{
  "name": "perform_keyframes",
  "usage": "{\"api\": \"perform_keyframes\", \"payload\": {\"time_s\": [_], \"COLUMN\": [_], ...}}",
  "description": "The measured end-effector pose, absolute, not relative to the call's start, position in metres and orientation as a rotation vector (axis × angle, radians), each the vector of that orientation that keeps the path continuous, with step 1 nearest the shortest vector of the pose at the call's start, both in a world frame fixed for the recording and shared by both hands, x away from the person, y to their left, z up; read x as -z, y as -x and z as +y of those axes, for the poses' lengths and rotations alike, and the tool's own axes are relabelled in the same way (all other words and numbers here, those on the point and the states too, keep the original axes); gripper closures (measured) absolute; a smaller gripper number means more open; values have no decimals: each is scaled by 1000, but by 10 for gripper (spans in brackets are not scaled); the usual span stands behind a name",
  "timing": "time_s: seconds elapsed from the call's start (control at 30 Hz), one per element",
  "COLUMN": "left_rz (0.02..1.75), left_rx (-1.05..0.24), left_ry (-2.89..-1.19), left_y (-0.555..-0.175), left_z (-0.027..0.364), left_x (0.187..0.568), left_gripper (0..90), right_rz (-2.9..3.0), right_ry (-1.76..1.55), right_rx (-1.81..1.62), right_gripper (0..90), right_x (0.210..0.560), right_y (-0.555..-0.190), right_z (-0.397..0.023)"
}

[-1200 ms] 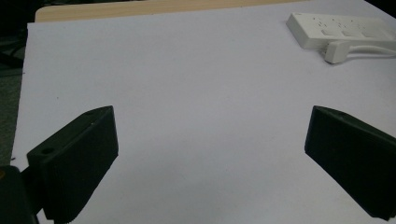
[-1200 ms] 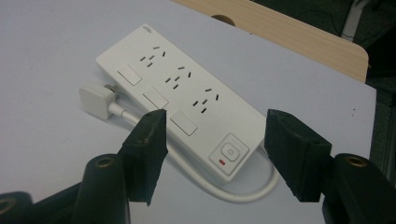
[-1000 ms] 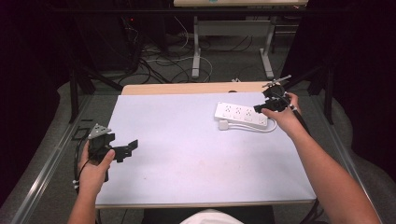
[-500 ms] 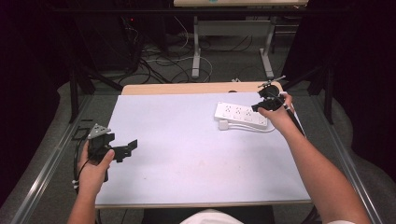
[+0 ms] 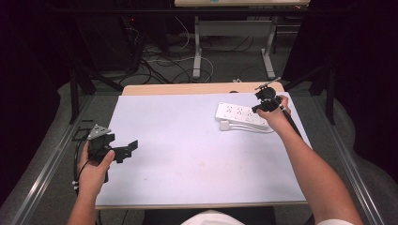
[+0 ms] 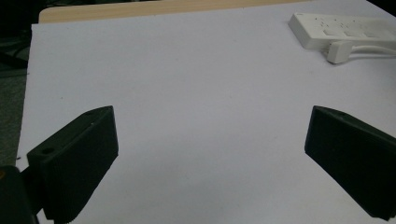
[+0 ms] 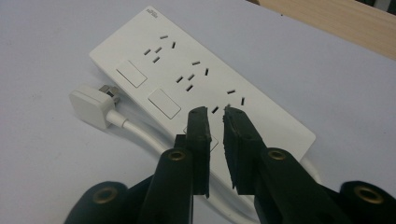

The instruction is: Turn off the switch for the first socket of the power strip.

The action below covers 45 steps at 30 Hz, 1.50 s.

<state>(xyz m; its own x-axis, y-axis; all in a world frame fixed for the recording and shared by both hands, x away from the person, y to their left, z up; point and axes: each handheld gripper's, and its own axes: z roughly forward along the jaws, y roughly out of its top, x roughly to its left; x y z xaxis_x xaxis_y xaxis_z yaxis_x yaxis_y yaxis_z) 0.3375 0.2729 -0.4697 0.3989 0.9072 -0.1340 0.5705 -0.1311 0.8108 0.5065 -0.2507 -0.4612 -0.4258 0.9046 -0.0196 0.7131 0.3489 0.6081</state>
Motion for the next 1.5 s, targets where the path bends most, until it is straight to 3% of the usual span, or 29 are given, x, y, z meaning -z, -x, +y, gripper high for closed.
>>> {"api": "perform_keyframes", "payload": {"time_s": [0.3, 1.5], "left_rz": [1282, 1289], "left_rx": [-507, -507], "left_ry": [-1811, -1815], "left_y": [-338, -337], "left_z": [272, 273], "left_x": [470, 471], "left_gripper": [25, 25], "right_rz": [2292, 2305], "right_ry": [-1456, -1569], "right_rx": [-747, -728], "right_gripper": [900, 900], "right_x": [474, 513], "right_y": [-512, -529], "right_z": [-247, -231]}}
